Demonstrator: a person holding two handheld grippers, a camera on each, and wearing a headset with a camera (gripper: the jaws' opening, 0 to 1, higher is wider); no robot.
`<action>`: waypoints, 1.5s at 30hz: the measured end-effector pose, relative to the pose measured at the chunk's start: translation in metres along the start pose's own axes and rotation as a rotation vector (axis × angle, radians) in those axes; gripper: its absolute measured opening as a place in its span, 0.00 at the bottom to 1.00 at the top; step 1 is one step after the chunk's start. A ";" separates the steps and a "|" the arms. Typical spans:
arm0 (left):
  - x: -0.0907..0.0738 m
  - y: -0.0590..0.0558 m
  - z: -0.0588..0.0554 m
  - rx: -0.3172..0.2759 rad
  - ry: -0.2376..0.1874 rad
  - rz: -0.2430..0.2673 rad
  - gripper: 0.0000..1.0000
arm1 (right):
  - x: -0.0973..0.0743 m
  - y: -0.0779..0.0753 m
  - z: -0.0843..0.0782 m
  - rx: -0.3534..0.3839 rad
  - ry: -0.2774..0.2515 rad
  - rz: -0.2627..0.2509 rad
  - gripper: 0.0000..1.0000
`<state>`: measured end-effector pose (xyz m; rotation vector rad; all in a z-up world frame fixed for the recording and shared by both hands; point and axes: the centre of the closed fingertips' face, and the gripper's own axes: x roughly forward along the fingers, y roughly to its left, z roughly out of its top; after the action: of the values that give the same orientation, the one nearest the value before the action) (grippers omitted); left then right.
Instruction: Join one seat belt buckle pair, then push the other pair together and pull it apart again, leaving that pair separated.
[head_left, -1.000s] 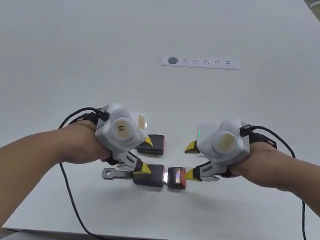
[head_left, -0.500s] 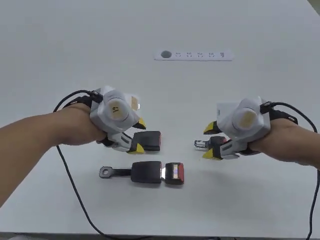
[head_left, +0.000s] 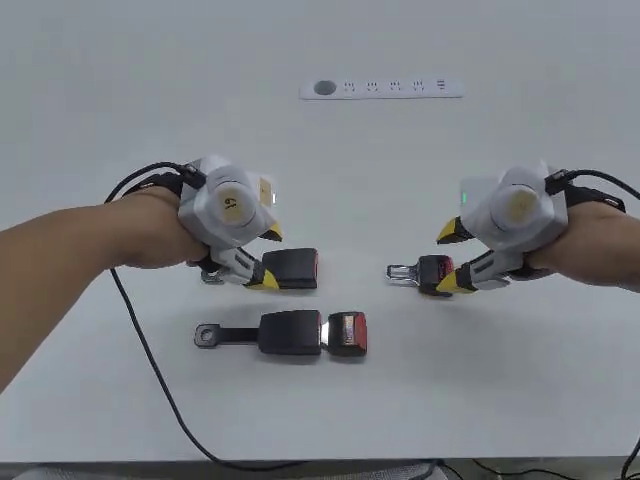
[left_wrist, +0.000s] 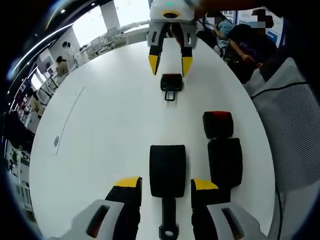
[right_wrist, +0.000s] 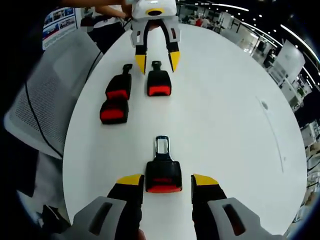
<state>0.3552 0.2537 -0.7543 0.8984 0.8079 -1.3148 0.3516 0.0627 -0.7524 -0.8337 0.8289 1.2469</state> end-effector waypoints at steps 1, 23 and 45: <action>0.002 0.001 -0.001 -0.001 0.000 -0.004 0.40 | 0.002 0.000 0.000 0.004 0.000 0.006 0.35; 0.014 0.000 -0.016 0.019 0.023 -0.055 0.33 | 0.022 0.010 -0.013 -0.028 0.060 0.098 0.32; 0.016 -0.003 -0.015 0.046 0.066 -0.070 0.32 | 0.027 0.015 0.006 -0.053 0.048 0.085 0.31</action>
<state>0.3537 0.2595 -0.7758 0.9617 0.8698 -1.3759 0.3403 0.0818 -0.7750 -0.8816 0.8813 1.3329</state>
